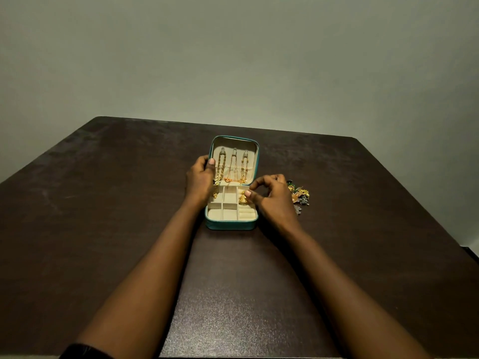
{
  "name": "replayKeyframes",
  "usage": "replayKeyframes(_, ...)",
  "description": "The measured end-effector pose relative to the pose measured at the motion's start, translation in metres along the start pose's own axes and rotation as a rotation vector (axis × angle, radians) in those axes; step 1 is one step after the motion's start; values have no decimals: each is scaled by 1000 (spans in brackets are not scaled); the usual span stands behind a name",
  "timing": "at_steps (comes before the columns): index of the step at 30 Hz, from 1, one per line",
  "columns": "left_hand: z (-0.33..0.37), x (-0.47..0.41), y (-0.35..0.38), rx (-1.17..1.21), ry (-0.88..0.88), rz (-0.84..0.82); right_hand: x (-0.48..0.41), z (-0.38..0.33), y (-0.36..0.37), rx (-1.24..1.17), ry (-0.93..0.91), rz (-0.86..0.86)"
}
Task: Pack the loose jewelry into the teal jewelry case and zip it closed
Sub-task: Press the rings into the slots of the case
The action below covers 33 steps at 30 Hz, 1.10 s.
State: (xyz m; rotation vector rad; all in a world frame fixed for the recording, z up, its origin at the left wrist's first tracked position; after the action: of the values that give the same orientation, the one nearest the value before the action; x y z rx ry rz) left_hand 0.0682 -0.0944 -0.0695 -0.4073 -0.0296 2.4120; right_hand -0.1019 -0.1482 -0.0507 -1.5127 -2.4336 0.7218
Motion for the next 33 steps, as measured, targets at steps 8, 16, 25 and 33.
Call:
replayKeyframes(8,-5,-2,0,10,-7,-3,2,1,2,48,6,-38)
replayKeyframes(16,-6,-3,0,23,-11,2,1,2,3,63,-3,-55)
replayKeyframes(25,-4,-3,0,9,-7,-5,-29,21,-62,-93,87,295)
replayKeyframes(33,-4,-2,0,20,-7,-2,-40,51,-79,173,220,233)
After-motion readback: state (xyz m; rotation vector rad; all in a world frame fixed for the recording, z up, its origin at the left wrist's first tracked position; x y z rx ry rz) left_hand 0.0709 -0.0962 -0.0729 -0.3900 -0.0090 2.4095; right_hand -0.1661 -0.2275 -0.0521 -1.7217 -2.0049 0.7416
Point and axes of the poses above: each hand's wrist, its own x-axis away from the middle knuckle, its own y-axis out of the palm, z = x × y, the point moved 4 cm from there along -x, towards the middle knuckle, and after that the axes turned 8 degrees about y, right-handed, at the moved point
